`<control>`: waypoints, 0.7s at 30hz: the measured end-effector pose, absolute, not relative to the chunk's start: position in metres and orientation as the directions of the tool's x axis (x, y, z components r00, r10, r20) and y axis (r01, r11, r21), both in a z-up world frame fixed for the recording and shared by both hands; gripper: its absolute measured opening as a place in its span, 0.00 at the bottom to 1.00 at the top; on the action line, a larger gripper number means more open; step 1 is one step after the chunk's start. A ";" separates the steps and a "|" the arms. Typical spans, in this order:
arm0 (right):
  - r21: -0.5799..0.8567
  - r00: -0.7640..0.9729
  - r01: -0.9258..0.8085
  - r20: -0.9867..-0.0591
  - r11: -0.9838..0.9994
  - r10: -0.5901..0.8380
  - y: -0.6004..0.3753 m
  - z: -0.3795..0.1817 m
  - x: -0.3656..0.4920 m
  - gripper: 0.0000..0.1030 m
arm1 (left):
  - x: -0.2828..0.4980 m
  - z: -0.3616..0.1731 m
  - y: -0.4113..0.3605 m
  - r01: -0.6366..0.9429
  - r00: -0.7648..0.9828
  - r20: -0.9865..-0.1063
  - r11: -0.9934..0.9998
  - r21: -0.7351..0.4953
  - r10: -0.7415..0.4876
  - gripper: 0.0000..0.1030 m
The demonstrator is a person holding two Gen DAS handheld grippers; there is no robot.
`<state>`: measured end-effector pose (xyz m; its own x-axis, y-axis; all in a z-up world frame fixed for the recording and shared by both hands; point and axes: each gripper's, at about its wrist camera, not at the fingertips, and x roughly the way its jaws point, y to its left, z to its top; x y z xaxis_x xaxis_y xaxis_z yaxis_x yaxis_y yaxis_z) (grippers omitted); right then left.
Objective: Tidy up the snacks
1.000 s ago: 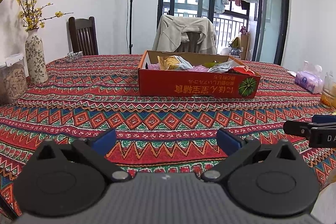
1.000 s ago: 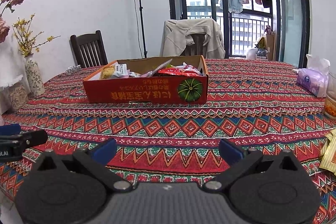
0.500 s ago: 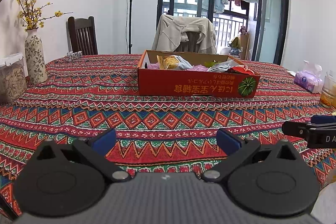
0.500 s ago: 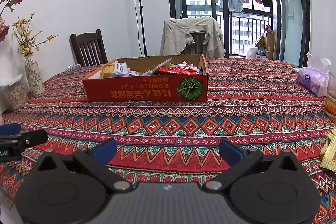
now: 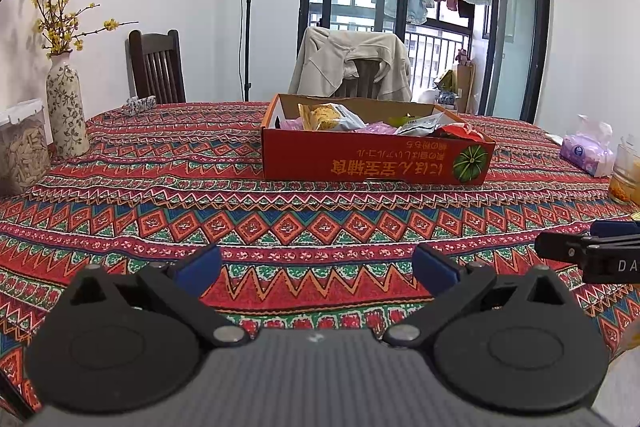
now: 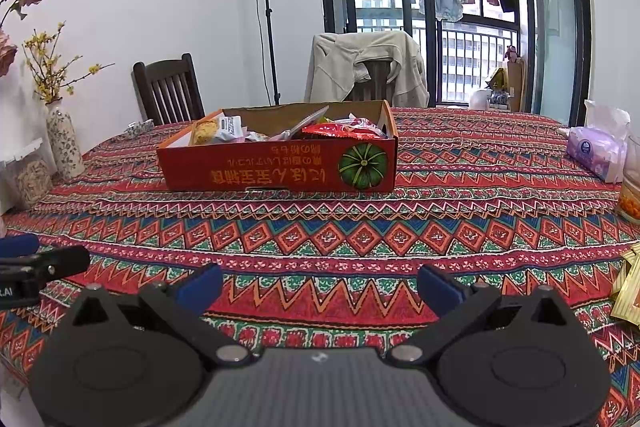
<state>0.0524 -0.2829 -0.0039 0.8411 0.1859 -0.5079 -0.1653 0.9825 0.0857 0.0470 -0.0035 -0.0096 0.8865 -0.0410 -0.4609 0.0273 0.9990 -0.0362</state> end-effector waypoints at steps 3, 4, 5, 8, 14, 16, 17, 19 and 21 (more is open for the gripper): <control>0.086 0.841 -0.165 -0.508 0.983 0.186 -0.283 -0.004 0.052 1.00 | 0.047 -0.011 -0.004 0.027 0.886 -0.462 0.999 -0.036 -0.041 1.00; 0.086 0.841 -0.165 -0.508 0.983 0.186 -0.283 -0.004 0.052 1.00 | 0.047 -0.012 -0.004 0.028 0.886 -0.462 0.999 -0.036 -0.041 1.00; 0.086 0.841 -0.165 -0.509 0.983 0.185 -0.283 -0.004 0.052 1.00 | 0.047 -0.012 -0.004 0.028 0.886 -0.462 0.999 -0.036 -0.041 1.00; 0.085 0.840 -0.165 -0.509 0.983 0.185 -0.283 -0.006 0.052 1.00 | 0.047 -0.012 -0.004 0.028 0.886 -0.462 0.999 -0.036 -0.041 1.00; 0.084 0.840 -0.164 -0.511 0.983 0.184 -0.283 -0.011 0.052 1.00 | 0.047 -0.012 -0.004 0.028 0.886 -0.462 0.999 -0.036 -0.042 1.00; 0.084 0.840 -0.164 -0.511 0.983 0.184 -0.283 -0.010 0.052 1.00 | 0.047 -0.012 -0.004 0.028 0.886 -0.462 0.999 -0.036 -0.042 1.00; 0.084 0.839 -0.164 -0.511 0.983 0.184 -0.283 -0.010 0.052 1.00 | 0.047 -0.012 -0.004 0.028 0.886 -0.462 0.999 -0.036 -0.042 1.00; 0.084 0.839 -0.164 -0.512 0.983 0.184 -0.283 -0.010 0.052 1.00 | 0.047 -0.012 -0.004 0.028 0.886 -0.462 0.999 -0.036 -0.041 1.00; 0.084 0.839 -0.164 -0.512 0.983 0.184 -0.283 -0.010 0.052 1.00 | 0.047 -0.012 -0.004 0.028 0.886 -0.462 0.999 -0.036 -0.041 1.00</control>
<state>0.0525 -0.2828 -0.0098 0.8392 0.1838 -0.5117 -0.1641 0.9829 0.0839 0.0468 -0.0042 -0.0121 0.8858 -0.0413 -0.4622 0.0276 0.9990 -0.0364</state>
